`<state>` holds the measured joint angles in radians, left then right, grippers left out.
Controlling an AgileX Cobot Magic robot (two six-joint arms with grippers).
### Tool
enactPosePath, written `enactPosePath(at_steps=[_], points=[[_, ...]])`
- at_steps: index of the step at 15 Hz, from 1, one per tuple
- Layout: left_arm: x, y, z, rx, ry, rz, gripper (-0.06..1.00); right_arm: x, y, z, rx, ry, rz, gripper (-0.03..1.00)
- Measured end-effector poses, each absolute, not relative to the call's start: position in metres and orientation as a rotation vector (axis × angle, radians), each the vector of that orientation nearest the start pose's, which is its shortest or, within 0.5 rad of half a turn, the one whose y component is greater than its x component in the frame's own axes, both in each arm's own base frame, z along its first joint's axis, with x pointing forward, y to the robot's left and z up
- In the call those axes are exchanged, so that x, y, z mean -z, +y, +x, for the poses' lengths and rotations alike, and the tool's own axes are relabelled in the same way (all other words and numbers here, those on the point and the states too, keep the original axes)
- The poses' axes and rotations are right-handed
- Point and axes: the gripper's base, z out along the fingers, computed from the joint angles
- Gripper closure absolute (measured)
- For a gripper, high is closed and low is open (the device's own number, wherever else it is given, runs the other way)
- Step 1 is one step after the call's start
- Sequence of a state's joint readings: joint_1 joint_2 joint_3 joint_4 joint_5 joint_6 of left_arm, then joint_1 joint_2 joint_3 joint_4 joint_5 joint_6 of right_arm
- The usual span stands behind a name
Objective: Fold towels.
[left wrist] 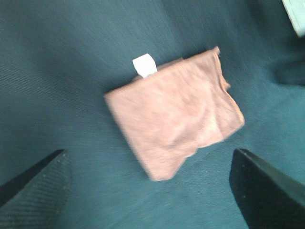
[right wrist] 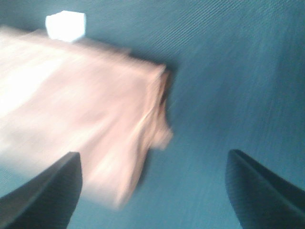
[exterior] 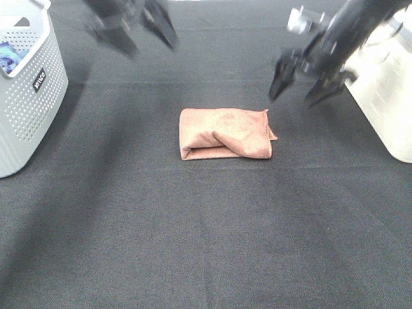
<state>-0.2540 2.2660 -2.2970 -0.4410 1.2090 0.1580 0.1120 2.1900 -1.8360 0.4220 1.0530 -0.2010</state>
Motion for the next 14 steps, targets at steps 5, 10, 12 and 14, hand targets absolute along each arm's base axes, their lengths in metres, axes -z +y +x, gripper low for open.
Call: enactPosePath(at_steps=[5,10,12,14], points=[[-0.392,-0.134,0.431,0.398,2.408,0.422,0.10,-0.283,0.103,0.417,-0.258,2.826,-0.350,0.19],[-0.427,-0.102,0.347,0.250,2.435,0.414,0.10,-0.350,0.111,0.349,-0.166,2.707,-0.388,0.19],[-0.417,-0.096,0.327,0.235,2.490,0.411,0.10,-0.355,0.109,0.331,-0.172,2.705,-0.392,0.19],[-0.389,-0.079,0.270,0.201,2.605,0.407,0.10,-0.359,0.097,0.287,-0.172,2.715,-0.399,0.19]])
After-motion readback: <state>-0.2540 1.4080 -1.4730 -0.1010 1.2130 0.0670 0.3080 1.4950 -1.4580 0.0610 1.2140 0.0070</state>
